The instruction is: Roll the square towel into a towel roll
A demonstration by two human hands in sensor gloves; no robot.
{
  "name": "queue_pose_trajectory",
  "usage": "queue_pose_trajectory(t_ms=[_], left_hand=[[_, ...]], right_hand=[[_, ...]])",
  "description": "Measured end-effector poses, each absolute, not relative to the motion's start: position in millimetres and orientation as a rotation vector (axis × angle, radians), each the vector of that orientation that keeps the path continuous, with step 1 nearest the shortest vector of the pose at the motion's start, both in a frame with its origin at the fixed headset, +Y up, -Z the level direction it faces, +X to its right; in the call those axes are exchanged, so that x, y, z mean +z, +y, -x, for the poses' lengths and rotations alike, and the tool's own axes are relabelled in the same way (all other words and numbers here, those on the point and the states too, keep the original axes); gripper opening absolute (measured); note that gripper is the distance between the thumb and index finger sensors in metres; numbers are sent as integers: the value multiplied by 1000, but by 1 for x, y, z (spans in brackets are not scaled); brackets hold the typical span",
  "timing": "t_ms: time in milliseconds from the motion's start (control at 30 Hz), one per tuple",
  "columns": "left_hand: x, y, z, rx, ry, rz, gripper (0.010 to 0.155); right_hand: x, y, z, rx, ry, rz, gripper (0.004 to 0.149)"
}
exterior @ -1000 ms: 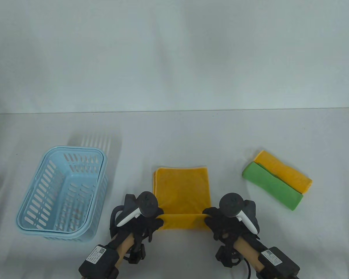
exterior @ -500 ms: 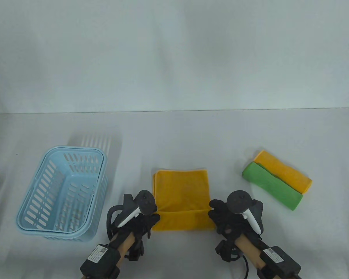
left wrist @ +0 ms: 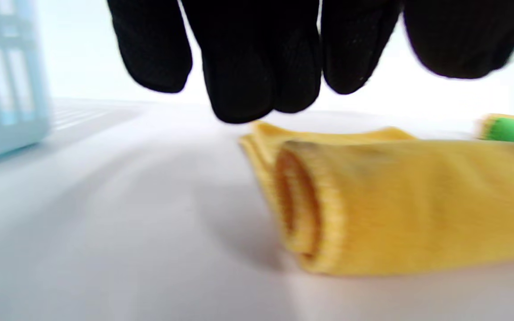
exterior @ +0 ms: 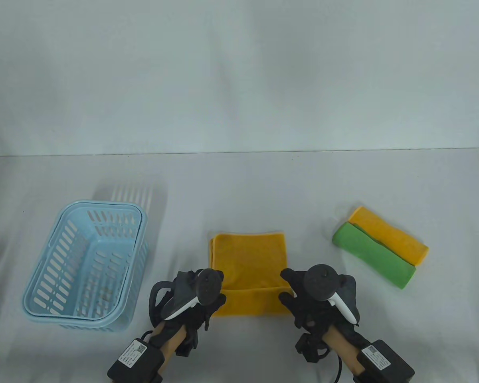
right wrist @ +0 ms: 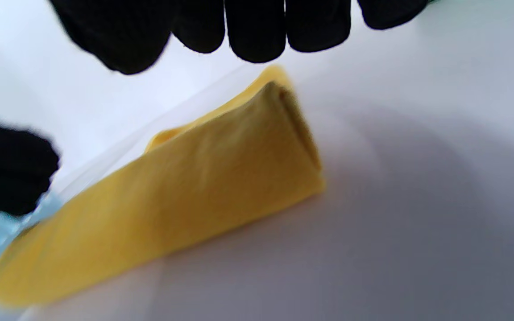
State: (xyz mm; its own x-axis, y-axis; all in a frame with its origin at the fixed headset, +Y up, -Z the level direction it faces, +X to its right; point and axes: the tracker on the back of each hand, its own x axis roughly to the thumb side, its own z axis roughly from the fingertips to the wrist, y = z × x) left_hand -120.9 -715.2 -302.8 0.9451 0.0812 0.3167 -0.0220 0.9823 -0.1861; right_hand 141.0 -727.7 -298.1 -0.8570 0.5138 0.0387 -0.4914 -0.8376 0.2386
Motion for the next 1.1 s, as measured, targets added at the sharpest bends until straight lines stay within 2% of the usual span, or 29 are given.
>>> queue_pose_trajectory(t_ms=[100,167,500,600,700,800,933,1100], left_hand=[[-297,-724,109,6,-386,222,63],[-298,-731,105,-72,-394,226,64],[-304,-755,105,-143,-349,314,79],[-305,-759,106,-160,-336,321,81],[-306,-761,106,-167,-328,326,78],[-308,-758,109,-119,-312,335,71],[-311,-752,115,-52,-301,344,70],[-319,-747,134,209,-228,409,66]], right_hand=[[-295,-731,-130,2740,306,-217,51],[-296,-738,-126,2829,305,-235,51],[-299,-763,-126,2898,437,-210,72],[-300,-764,-127,2925,427,-206,70],[-301,-764,-129,2925,395,-191,60],[-302,-762,-132,2893,389,-176,57],[-304,-759,-135,2818,396,-138,57],[-306,-755,-142,2686,381,-86,58]])
